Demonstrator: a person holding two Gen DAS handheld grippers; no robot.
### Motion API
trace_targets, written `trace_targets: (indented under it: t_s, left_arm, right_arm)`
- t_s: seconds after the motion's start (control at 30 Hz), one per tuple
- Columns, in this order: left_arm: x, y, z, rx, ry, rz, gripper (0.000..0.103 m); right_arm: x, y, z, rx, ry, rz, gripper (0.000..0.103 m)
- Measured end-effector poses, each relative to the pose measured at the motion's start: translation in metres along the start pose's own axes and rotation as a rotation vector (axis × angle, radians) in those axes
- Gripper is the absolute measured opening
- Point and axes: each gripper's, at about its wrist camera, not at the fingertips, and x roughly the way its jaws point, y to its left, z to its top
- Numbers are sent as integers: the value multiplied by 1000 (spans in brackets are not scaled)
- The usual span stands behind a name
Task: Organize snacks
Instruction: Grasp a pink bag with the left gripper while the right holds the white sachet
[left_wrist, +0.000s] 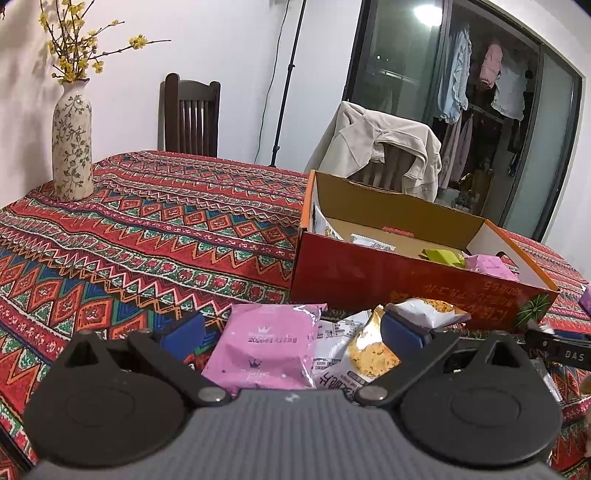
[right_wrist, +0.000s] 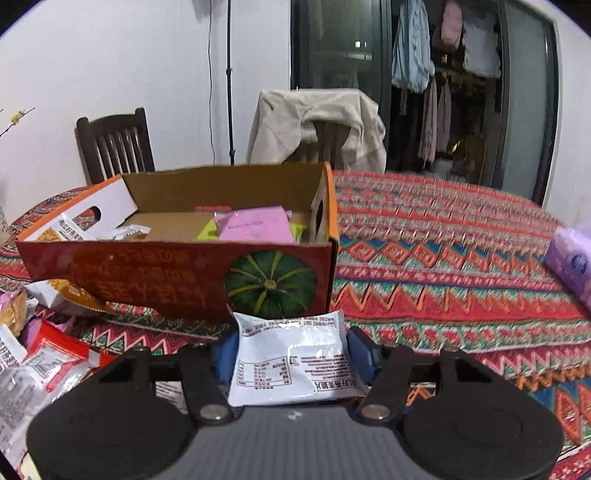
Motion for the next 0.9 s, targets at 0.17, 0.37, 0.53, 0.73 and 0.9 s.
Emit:
trace_targets:
  t_s: [0.17,0.37,0.53,0.73,0.9]
  left_arm:
    - [0,0,0,1,0,9,103]
    - [-1,-4,5,19,9,31,103]
    - [-2,-5,17,38,9,79,103]
    - [8,0,25,51,64,115,103]
    - [24,3,24,62,139,156,103]
  right_arm:
    - [-20,1,2,-5,-97,-15,61]
    - [-27,-2,5,7,-122,-3,61]
    - [-32,-5,4,11,-136,12,61]
    - [-36,-7,3,20,-148,15,61]
    - [-37,-7,2,23,-155,16,61]
